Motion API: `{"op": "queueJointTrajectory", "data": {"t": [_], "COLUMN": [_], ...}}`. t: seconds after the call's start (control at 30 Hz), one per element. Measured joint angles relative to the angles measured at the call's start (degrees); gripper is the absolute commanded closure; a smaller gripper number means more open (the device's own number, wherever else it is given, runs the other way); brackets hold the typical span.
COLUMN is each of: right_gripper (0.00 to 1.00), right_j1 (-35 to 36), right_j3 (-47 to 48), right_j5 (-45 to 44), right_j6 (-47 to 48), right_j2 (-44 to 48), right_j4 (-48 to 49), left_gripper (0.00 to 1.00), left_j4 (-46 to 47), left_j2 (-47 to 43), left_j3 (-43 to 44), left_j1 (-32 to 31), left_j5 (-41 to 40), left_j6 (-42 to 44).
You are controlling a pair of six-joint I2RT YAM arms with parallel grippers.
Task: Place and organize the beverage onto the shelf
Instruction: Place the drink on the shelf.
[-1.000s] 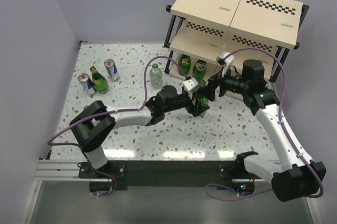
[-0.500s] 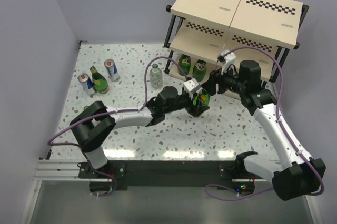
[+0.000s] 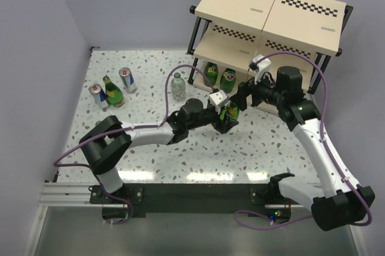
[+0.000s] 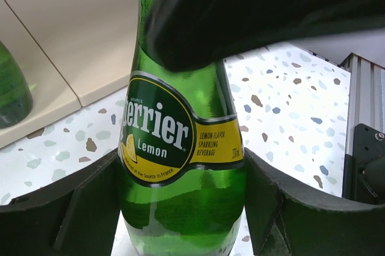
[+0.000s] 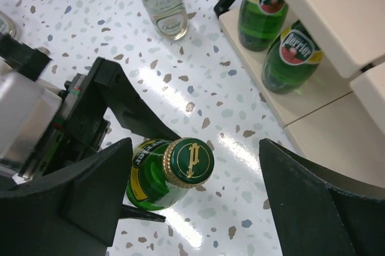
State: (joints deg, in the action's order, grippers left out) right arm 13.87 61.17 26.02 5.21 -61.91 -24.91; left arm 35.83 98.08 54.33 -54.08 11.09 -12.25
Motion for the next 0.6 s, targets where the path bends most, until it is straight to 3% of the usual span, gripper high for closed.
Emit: {"op": "queueJointTrajectory", "data": {"t": [0.33, 0.6], "right_gripper": [0.11, 0.11], "right_j1": [-0.1, -0.3], "right_j3": [8.4, 13.9], "right_j5": [-9.8, -24.3], "right_j6": [4.2, 3.4], "right_j2": [1.7, 1.5], "right_j4": [-4.8, -6.0], "left_gripper": [1.00, 1.00], "left_j4": [-1.7, -4.4], "left_j2": [4.7, 14.3], "left_j3": [2.1, 12.7], "left_j1": [0.3, 2.5], "left_j5": [0.2, 1.4], "left_j6": [1.4, 1.3]}}
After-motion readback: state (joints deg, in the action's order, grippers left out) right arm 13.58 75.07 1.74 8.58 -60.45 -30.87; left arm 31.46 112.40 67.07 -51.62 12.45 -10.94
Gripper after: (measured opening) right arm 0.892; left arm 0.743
